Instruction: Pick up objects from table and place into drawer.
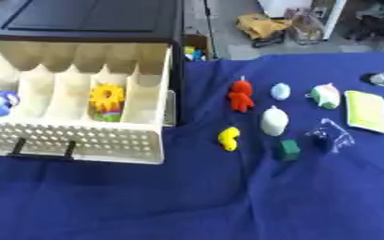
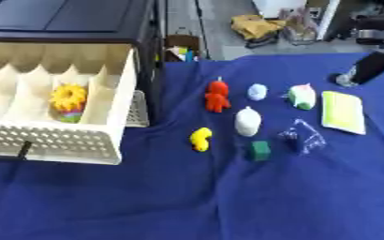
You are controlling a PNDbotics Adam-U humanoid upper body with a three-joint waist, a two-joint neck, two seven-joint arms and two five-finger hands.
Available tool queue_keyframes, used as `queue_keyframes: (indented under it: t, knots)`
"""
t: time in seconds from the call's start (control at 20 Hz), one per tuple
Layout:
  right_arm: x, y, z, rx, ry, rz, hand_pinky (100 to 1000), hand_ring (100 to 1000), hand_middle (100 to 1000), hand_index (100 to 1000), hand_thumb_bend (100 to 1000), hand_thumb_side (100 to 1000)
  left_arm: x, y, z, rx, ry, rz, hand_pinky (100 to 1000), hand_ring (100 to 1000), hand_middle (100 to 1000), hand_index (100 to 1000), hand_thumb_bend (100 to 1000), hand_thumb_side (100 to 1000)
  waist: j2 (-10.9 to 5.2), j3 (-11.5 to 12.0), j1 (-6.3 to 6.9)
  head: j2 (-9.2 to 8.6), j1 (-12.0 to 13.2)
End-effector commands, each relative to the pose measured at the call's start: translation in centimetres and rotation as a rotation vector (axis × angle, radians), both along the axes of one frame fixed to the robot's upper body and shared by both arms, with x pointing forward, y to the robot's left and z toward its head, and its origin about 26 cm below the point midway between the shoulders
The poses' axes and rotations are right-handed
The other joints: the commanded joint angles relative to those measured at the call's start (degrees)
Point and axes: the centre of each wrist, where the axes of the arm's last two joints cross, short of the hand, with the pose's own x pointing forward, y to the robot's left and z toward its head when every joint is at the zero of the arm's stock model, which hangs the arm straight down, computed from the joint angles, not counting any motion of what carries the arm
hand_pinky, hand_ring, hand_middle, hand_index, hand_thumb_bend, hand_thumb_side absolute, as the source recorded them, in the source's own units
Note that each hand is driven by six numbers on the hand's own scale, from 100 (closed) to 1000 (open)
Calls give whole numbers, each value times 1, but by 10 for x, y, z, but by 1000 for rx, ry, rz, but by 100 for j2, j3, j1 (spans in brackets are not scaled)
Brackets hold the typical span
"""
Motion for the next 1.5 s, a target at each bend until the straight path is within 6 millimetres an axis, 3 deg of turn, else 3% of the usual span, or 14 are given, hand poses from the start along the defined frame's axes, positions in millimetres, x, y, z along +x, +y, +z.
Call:
queue_keyframes:
  t: [0.05,0.65,0.7,0.75,1.5]
  knots:
    - [-3,-13,7,-14,-43,-53,974,1000,1000,1000,392,406,-1,2,8,30,-21,2,446,674,578,792,183,967,-71,11,3,-81,-41]
    - [12,-39,-40,74,21,-164,967,1000,1000,1000,394,387,0,0,9,27,-24,0,445,676,578,790,182,966,11,70,5,-170,-86]
    - [13,-40,-43,82,24,-166,966,1000,1000,1000,419,355,0,0,9,26,-24,-1,445,676,578,790,182,966,16,77,4,-173,-90]
    - [14,-41,-45,87,24,-168,966,1000,1000,1000,395,389,0,-1,9,26,-24,-1,445,676,578,790,182,966,21,81,3,-176,-93]
    - [17,-59,-73,159,21,-229,960,1000,1000,1000,385,409,1,-3,9,24,-25,-4,444,678,576,788,181,966,92,107,33,-235,-135]
